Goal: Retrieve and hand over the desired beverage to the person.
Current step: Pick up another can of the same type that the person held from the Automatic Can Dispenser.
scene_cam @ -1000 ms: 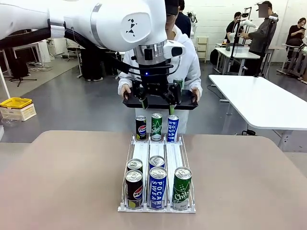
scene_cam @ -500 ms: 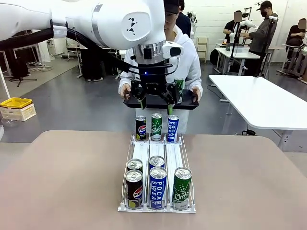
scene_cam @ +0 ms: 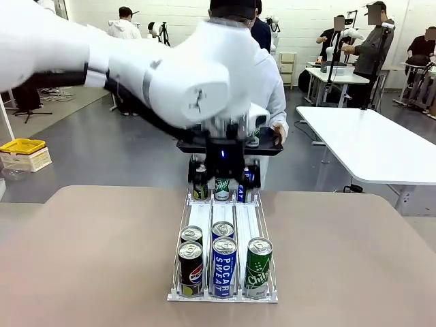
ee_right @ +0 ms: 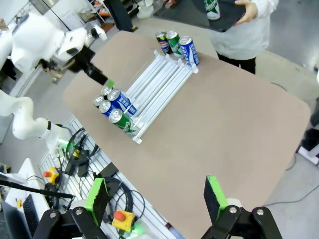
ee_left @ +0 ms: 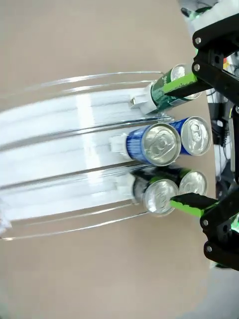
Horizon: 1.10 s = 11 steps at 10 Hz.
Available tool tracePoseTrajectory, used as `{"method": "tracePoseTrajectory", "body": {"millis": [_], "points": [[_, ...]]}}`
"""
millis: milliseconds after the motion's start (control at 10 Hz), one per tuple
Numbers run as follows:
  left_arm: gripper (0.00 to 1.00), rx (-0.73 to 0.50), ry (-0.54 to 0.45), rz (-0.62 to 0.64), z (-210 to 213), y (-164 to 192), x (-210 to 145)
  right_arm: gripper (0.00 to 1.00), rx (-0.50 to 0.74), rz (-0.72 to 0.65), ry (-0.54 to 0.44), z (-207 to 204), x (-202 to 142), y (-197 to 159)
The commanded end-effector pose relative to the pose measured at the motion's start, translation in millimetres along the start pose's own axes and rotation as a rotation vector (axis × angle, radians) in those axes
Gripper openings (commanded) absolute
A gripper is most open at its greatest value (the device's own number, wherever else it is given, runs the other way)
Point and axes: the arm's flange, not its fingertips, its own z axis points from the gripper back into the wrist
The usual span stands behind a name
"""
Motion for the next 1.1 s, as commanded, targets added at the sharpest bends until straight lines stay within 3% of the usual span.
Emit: {"method": "tracePoseTrajectory", "body": {"millis": [0,500,600,1000], "points": [[1.00,0.007,-0.022,0.075,-15.4,0.2,-26.0,1.00,0.019,0.018,-0.012,-0.3,0.4,-1.4],[1.00,-0.045,0.059,0.056,-18.9,5.7,-30.3,1.00,0.019,0.018,-0.012,-0.3,0.4,-1.4],[1.00,0.004,0.027,0.090,-22.6,-3.4,-28.1,1.00,0.019,0.018,-0.012,-0.3,0.4,-1.4],[1.00,0.004,0.027,0.090,-22.6,-3.4,-28.1,1.00,0.019,0.018,-0.012,-0.3,0.4,-1.4]]}}
